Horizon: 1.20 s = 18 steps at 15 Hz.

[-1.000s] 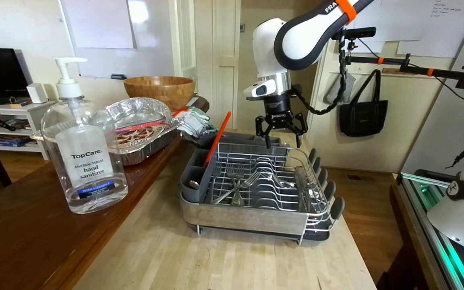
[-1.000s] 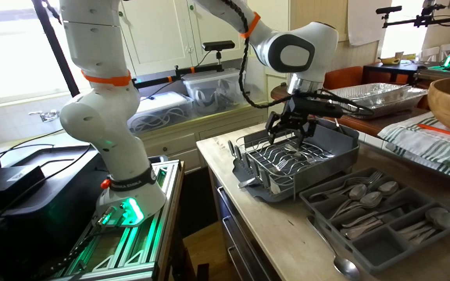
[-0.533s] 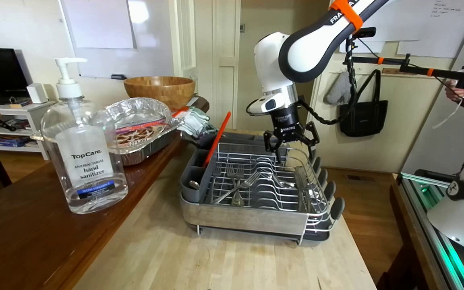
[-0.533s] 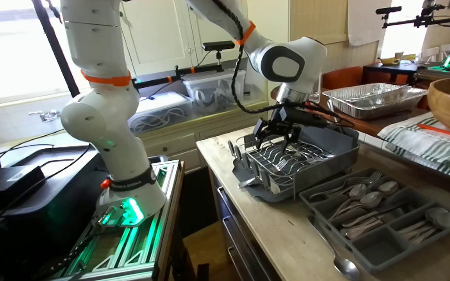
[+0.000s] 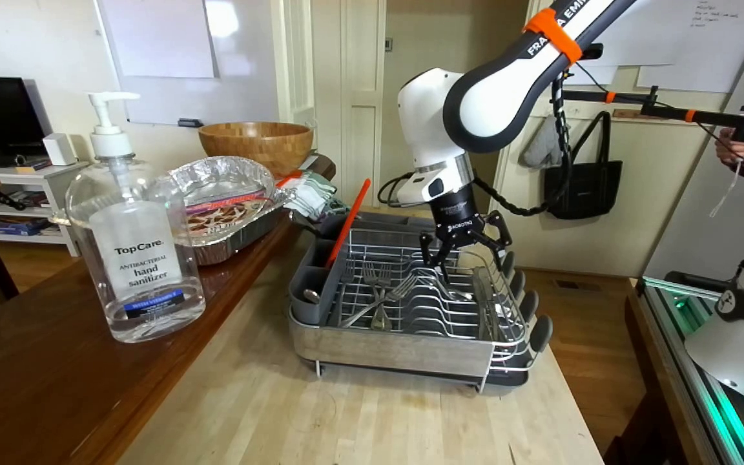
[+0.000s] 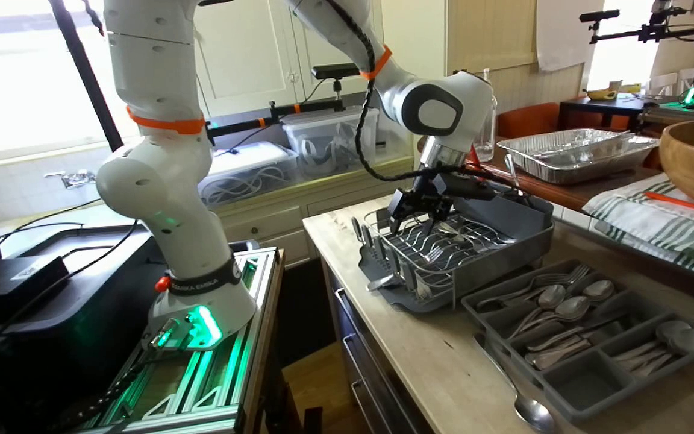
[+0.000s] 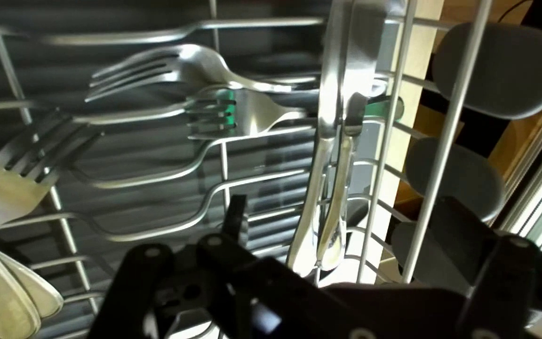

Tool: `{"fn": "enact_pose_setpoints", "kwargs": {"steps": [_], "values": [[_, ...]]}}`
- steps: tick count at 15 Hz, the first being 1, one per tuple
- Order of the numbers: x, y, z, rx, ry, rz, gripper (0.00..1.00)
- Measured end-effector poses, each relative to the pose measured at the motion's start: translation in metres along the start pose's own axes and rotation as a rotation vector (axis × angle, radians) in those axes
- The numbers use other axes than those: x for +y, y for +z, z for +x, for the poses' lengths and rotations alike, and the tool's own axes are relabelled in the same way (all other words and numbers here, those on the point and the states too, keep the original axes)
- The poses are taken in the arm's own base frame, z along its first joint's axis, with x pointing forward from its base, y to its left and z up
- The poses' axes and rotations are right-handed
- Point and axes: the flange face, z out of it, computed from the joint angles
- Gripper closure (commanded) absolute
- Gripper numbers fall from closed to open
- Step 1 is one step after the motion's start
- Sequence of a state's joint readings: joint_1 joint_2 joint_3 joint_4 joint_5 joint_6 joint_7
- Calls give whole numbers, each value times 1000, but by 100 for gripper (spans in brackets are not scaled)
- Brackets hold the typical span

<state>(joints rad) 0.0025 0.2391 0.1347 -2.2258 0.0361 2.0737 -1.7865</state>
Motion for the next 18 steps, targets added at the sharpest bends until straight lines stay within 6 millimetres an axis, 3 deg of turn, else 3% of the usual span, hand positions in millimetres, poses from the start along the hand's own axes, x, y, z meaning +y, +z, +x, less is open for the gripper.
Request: {"fn": "enact_pose_setpoints", "kwargs": {"steps": [14, 18], "values": [[16, -21, -1, -51, -81, -86, 0], [22, -18, -5, -48, -123, -81, 0]]}}
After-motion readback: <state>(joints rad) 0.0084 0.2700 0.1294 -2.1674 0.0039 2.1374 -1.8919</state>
